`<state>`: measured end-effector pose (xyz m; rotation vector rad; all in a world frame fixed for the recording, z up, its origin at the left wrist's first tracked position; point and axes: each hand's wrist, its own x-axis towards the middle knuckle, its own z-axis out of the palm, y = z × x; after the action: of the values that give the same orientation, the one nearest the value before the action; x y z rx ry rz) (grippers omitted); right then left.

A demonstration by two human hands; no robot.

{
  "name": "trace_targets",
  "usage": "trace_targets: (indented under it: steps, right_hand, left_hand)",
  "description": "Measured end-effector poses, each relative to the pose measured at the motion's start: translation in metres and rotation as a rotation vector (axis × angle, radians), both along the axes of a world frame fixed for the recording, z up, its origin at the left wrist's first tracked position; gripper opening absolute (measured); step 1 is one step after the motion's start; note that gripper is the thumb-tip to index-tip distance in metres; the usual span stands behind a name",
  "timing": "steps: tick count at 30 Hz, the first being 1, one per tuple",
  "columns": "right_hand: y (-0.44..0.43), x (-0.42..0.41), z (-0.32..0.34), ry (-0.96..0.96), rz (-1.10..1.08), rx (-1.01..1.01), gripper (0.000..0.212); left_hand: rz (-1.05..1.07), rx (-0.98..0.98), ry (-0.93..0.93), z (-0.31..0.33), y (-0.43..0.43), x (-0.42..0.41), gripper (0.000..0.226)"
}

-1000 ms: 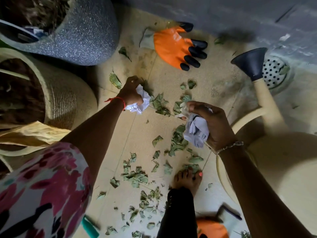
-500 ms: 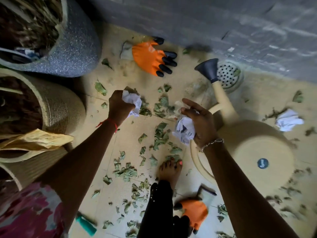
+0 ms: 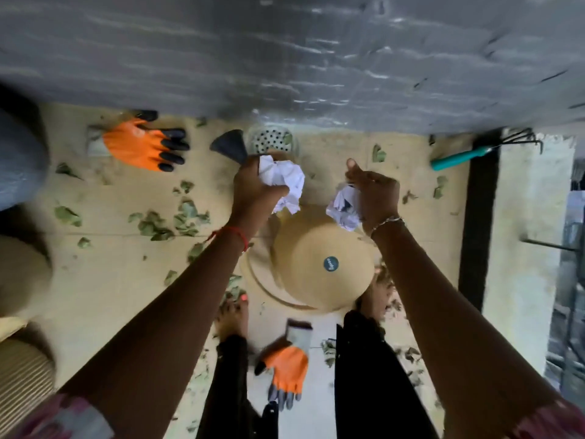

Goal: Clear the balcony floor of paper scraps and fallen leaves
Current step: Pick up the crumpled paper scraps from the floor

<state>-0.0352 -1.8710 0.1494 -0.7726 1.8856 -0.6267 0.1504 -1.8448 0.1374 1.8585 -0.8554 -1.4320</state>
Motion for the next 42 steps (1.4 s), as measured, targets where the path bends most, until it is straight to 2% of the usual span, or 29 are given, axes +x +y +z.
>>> trace_targets:
  steps: [3,7,9,13,16,17,19,21,23,25,27,28,30,31,32,33,34,36,37,38,39,40,42]
  right_hand:
    - [-0.012,-0.059,-0.027,0.188,0.096,0.045,0.017]
    - [-0.011,-0.124,-0.086,0.538,0.705,0.337,0.044]
    - [-0.010,-0.132,-0.103,0.623,0.908,0.412,0.053]
    - [-0.019,-0.138,-0.137,0.636,0.850,0.374,0.066]
    - [-0.021,-0.135,-0.167,0.638,0.792,0.394,0.085]
    - [-0.023,-0.132,-0.170,0.676,0.796,0.383,0.083]
    - [-0.020,-0.131,-0.181,0.739,0.756,0.344,0.067]
    - [-0.015,-0.126,-0.177,0.755,0.744,0.293,0.044]
    - [-0.005,-0.126,-0.170,0.693,0.639,0.270,0.032]
    - [0.004,-0.137,-0.137,0.587,0.487,0.296,0.030]
    - [0.004,-0.147,-0.081,0.486,0.352,0.299,0.031]
    - [0.011,-0.147,-0.077,0.446,0.306,0.310,0.031]
    - [0.005,-0.149,-0.004,0.381,0.239,0.281,0.031]
    - [0.012,-0.146,0.001,0.372,0.225,0.283,0.032]
    - [0.008,-0.142,0.049,0.370,0.201,0.230,0.033]
    - [0.003,-0.139,0.094,0.365,0.207,0.205,0.034]
    - [0.006,-0.137,0.096,0.406,0.241,0.211,0.035]
    - [0.003,-0.129,0.201,0.478,0.407,0.166,0.033]
    - [-0.001,-0.131,0.206,0.535,0.487,0.179,0.033]
    - [0.007,-0.127,0.263,0.596,0.514,0.133,0.033]
    - [0.012,-0.123,0.317,0.601,0.516,0.145,0.034]
    - [0.017,-0.122,0.321,0.606,0.541,0.120,0.037]
    - [0.041,-0.119,0.415,0.674,0.489,0.069,0.042]
  left_hand:
    - [-0.112,-0.017,-0.003,-0.015,-0.019,-0.033,0.026]
    - [-0.188,0.011,-0.011,-0.041,-0.034,-0.078,0.029]
    - [-0.195,0.047,0.014,-0.045,-0.037,-0.091,0.017]
    - [-0.154,0.087,0.070,-0.067,-0.038,-0.118,0.028]
    - [-0.127,0.115,-0.043,-0.089,-0.033,-0.117,0.030]
    - [-0.123,0.121,-0.027,-0.090,-0.032,-0.114,0.031]
    - [-0.118,0.101,0.037,-0.097,-0.032,-0.113,0.018]
    - [-0.075,0.057,-0.002,-0.096,-0.033,-0.110,0.026]
    - [-0.029,0.050,-0.079,-0.095,-0.032,-0.109,0.023]
    - [0.005,0.050,-0.078,-0.071,-0.034,-0.118,0.018]
    - [0.034,0.065,-0.020,-0.024,-0.041,-0.130,0.021]
    - [0.033,0.115,-0.031,-0.024,-0.035,-0.136,0.024]
    - [-0.064,0.195,-0.032,0.037,-0.042,-0.145,0.028]
    - [-0.138,0.235,0.012,0.034,-0.033,-0.151,0.029]
    - [-0.220,0.207,0.038,0.079,-0.036,-0.154,0.034]
    - [-0.270,0.200,0.052,0.115,-0.039,-0.156,0.038]
    - [-0.302,0.175,0.047,0.117,-0.036,-0.168,0.040]
    - [-0.393,0.037,-0.013,0.229,-0.041,-0.169,0.052]
    - [-0.430,0.013,-0.028,0.232,-0.045,-0.177,0.056]
    - [-0.450,-0.056,-0.034,0.292,-0.041,-0.170,0.057]
    - [-0.485,-0.061,-0.052,0.338,-0.039,-0.162,0.056]
    - [-0.446,-0.017,-0.053,0.334,-0.035,-0.161,0.051]
    - [-0.478,-0.143,-0.069,0.421,-0.022,-0.146,0.044]
